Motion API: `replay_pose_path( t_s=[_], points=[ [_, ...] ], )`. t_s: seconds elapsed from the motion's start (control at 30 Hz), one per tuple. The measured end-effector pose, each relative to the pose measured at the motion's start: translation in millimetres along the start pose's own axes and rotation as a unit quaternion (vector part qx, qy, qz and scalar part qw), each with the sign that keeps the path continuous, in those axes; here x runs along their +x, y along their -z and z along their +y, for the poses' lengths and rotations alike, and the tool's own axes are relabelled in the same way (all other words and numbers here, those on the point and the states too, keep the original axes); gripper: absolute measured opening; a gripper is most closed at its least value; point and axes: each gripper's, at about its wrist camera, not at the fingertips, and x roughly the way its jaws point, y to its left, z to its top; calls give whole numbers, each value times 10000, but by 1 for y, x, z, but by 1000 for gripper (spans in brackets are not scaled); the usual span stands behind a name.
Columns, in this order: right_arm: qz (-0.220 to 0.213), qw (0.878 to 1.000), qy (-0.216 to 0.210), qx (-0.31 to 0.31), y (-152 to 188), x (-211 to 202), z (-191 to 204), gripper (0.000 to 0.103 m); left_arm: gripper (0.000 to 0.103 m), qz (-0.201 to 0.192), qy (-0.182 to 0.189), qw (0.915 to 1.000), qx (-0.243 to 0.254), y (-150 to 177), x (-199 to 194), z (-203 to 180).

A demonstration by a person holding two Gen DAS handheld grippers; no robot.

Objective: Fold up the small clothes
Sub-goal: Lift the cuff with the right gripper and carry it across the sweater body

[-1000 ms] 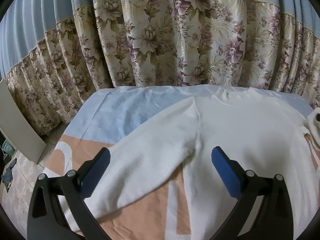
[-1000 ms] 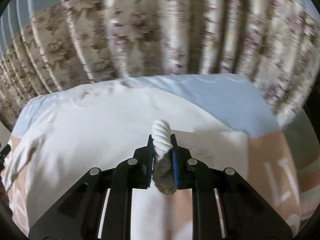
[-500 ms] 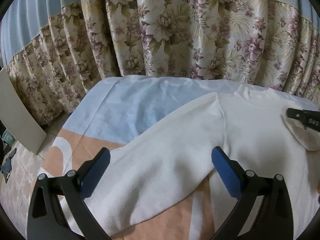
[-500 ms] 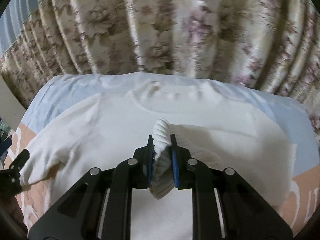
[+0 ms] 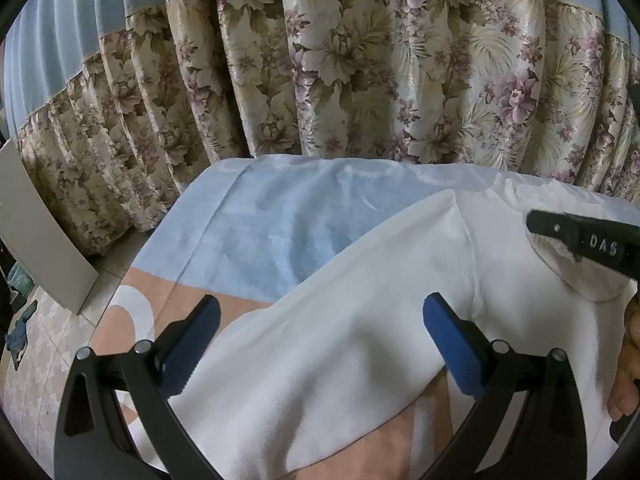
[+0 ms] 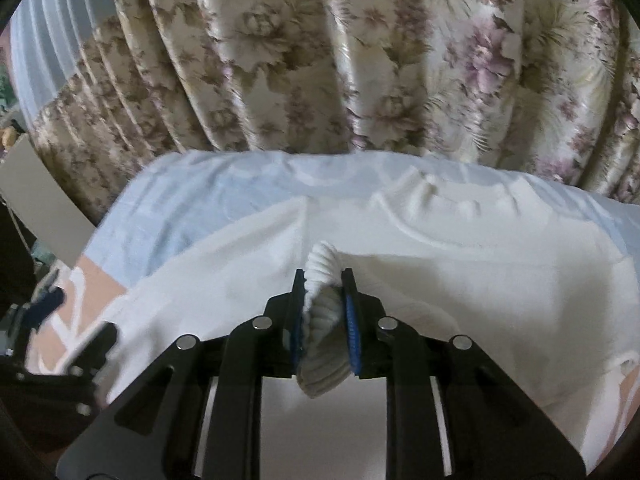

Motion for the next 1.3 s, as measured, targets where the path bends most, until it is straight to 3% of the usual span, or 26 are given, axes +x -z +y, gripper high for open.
replay_pose_path(
  t_s=[0.2,0.27,0.3,0.33,0.4,0.67,0.8,1.03,1.07,1.13,1.17,1.3],
  points=[
    [51,9997,-212,-126,-16,8,18,18,101,-60,2,10000,-4,-5,-2,-5],
    [56,9993,-292,-210,-17,7,24,27,101,-68,-30,10000,28,-4,-3,-4],
    [-53,9993,-297,-240,-19,1,25,42,101,-60,-54,10000,34,-4,-3,-3],
    [-183,9991,-296,-250,-19,-5,23,51,101,-58,-62,10000,22,-5,-3,-2],
    [-336,9989,-151,-287,-22,-16,13,51,101,-48,-63,10000,-18,-6,-2,-1],
    [-402,9975,573,-51,-17,-52,-68,51,101,40,339,9994,-55,-14,7,-38],
    [-362,9961,793,117,-8,-70,-113,52,101,5,695,9974,212,-24,19,-82],
    [-328,9931,1056,392,9,-88,-168,53,101,262,798,9947,598,-31,56,-138],
    [-316,9927,1083,435,12,-89,-174,53,99,338,826,9943,589,-31,61,-140],
    [-290,9921,1118,493,16,-90,-183,54,76,552,883,9928,588,-28,71,-145],
    [-277,9919,1115,542,18,-89,-188,54,56,672,918,9917,604,-25,76,-148],
    [-279,9910,1119,682,22,-87,-197,54,16,590,788,9922,759,-19,76,-150]
  ],
)
